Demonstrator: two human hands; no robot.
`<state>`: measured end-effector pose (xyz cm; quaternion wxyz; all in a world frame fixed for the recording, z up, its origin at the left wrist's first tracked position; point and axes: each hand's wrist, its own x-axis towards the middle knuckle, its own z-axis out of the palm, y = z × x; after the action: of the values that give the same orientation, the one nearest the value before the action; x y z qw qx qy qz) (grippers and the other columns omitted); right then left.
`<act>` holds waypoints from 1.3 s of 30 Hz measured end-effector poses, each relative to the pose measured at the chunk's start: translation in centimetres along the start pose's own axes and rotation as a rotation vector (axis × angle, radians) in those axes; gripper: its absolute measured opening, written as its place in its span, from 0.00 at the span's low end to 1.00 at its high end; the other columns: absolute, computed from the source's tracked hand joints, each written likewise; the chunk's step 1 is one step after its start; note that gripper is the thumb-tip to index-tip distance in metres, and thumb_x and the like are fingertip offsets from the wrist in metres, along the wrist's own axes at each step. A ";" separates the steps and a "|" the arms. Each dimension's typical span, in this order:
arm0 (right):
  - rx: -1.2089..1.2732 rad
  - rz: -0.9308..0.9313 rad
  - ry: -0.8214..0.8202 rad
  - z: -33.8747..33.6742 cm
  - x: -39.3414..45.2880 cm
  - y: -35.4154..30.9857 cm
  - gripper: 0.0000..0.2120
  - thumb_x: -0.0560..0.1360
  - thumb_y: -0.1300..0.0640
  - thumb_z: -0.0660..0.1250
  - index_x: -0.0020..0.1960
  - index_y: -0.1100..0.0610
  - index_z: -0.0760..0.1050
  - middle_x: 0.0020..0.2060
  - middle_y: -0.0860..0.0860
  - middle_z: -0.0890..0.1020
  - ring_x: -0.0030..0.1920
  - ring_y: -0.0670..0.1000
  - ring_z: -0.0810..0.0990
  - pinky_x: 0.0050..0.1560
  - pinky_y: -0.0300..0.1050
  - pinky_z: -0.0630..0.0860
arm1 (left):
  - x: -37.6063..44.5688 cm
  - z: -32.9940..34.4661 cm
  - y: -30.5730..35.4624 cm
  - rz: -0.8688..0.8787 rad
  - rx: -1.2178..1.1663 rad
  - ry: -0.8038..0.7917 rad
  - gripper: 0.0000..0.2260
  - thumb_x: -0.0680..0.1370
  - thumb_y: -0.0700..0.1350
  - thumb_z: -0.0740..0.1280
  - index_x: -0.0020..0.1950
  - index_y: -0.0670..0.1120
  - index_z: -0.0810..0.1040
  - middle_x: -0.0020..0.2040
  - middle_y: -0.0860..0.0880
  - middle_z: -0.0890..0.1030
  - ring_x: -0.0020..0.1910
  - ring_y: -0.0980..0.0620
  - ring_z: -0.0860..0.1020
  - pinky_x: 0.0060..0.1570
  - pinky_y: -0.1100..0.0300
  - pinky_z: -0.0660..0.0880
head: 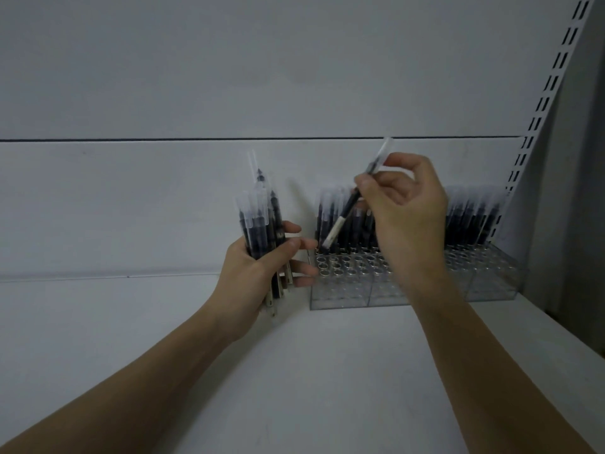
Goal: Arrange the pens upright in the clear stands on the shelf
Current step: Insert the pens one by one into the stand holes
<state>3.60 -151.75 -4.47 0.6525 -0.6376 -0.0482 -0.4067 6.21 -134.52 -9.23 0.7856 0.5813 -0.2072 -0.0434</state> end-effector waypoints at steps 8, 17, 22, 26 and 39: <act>-0.250 -0.075 0.003 -0.4 0.3 1.5 0.11 0.78 0.62 0.70 0.54 0.51 0.72 0.43 0.48 0.81 0.41 0.43 0.81 0.44 0.33 0.77 | 0.1 -0.2 -0.2 0.051 0.142 0.008 0.07 0.80 0.37 0.65 0.57 0.44 0.77 0.43 0.45 0.83 0.30 0.44 0.78 0.34 0.57 0.76; -0.459 -0.018 -0.095 -0.6 0.3 2.4 0.10 0.77 0.61 0.71 0.52 0.52 0.71 0.41 0.43 0.78 0.38 0.40 0.79 0.37 0.26 0.73 | 0.1 -0.2 -0.3 0.074 0.141 0.031 0.05 0.80 0.38 0.65 0.55 0.42 0.74 0.48 0.43 0.86 0.36 0.45 0.81 0.39 0.59 0.79; -0.626 0.056 -0.218 -0.6 0.1 3.1 0.08 0.76 0.61 0.72 0.50 0.55 0.74 0.38 0.46 0.79 0.39 0.44 0.80 0.40 0.36 0.75 | 0.1 -0.2 -0.4 0.060 0.105 0.039 0.07 0.80 0.39 0.66 0.57 0.42 0.76 0.47 0.45 0.85 0.36 0.45 0.81 0.40 0.55 0.81; -0.650 0.071 -0.233 -0.6 0.1 3.2 0.07 0.75 0.59 0.73 0.49 0.55 0.74 0.38 0.46 0.80 0.40 0.46 0.80 0.42 0.41 0.76 | -0.1 0.0 -0.2 0.047 0.085 0.006 0.09 0.78 0.41 0.66 0.57 0.42 0.75 0.51 0.45 0.86 0.36 0.45 0.82 0.38 0.55 0.80; -0.294 -0.022 -0.177 0.4 -0.6 1.0 0.02 0.80 0.53 0.67 0.48 0.49 0.75 0.40 0.47 0.80 0.41 0.51 0.81 0.43 0.47 0.80 | -0.5 0.3 0.4 0.003 0.008 -0.031 0.08 0.80 0.40 0.64 0.57 0.38 0.77 0.49 0.42 0.86 0.34 0.44 0.82 0.36 0.54 0.80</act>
<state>3.94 -151.26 -5.52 0.5409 -0.7591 -0.0523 -0.3584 5.61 -134.50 -8.93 0.7801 0.5834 -0.2205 -0.0504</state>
